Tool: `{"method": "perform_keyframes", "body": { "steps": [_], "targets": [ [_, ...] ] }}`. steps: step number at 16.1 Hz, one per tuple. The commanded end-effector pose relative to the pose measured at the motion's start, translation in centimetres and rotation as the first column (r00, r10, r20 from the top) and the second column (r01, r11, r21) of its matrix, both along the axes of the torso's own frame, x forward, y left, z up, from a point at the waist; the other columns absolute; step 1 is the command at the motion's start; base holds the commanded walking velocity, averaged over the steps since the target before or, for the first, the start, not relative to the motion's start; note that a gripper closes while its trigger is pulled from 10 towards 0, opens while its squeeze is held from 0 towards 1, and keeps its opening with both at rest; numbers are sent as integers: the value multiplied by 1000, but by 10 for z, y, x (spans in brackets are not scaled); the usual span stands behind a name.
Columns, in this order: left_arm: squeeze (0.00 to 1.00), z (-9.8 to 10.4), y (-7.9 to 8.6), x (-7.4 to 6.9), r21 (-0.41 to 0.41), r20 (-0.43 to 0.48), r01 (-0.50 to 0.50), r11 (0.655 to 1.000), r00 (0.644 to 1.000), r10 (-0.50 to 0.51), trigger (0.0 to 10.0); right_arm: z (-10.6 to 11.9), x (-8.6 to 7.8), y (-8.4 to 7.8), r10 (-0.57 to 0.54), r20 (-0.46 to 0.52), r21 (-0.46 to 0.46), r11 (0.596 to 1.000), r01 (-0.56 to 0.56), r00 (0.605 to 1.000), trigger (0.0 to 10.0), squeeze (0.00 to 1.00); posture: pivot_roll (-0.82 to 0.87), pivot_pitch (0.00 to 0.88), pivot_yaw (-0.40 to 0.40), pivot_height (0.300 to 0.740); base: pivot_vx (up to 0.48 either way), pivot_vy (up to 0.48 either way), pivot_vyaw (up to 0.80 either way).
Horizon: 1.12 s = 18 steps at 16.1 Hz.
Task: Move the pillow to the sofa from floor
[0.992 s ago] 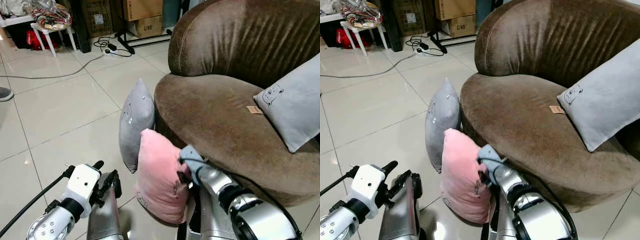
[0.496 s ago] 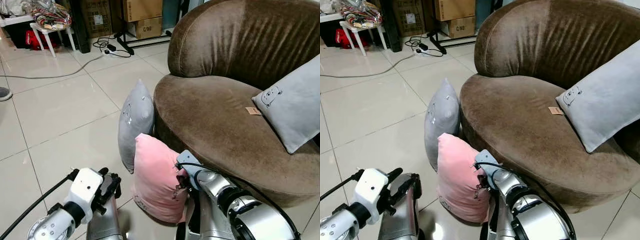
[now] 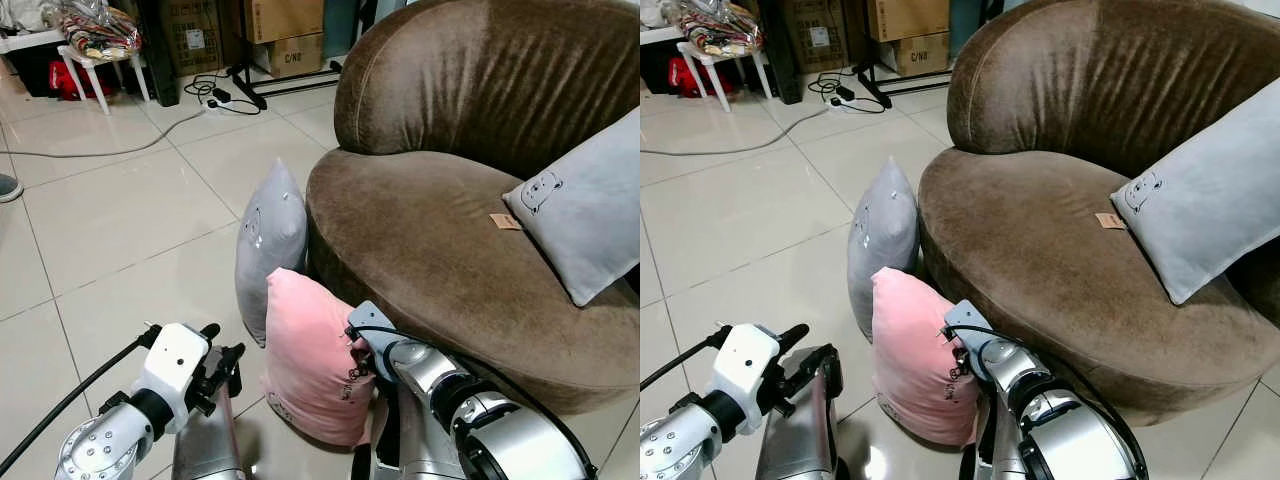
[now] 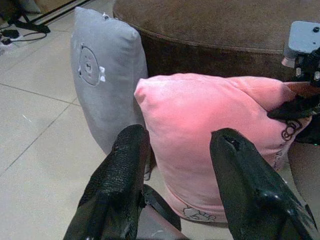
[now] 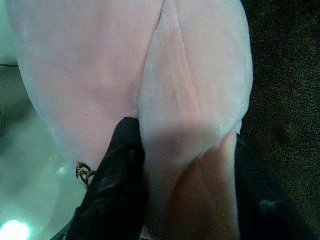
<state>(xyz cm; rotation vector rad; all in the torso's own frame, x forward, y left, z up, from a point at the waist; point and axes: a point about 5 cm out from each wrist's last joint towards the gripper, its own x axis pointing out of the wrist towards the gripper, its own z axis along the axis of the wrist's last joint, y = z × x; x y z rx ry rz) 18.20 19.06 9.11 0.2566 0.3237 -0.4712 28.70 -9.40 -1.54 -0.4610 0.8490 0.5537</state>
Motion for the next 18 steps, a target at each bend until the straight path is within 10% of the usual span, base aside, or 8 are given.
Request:
{"method": "perform_keyframes", "body": {
  "steps": [1,14,18],
  "targets": [
    [0,-1,0,2,-5,-16,14,1000,1000,-14,10000,0,0,-2,-3,-16,-6,1000,3,1000,0,0,132,0,-53,420,0,0,0],
    [0,-10,-11,-8,-151,-204,139,979,964,-168,10000,3,4,-10,6,-28,5,1000,-6,1000,0,0,101,0,-43,420,0,0,0],
    [0,-4,-7,-5,-165,-155,77,983,983,-103,10000,25,18,7,-82,-57,399,912,98,995,0,0,104,0,-58,420,0,0,0]
  ]
}}
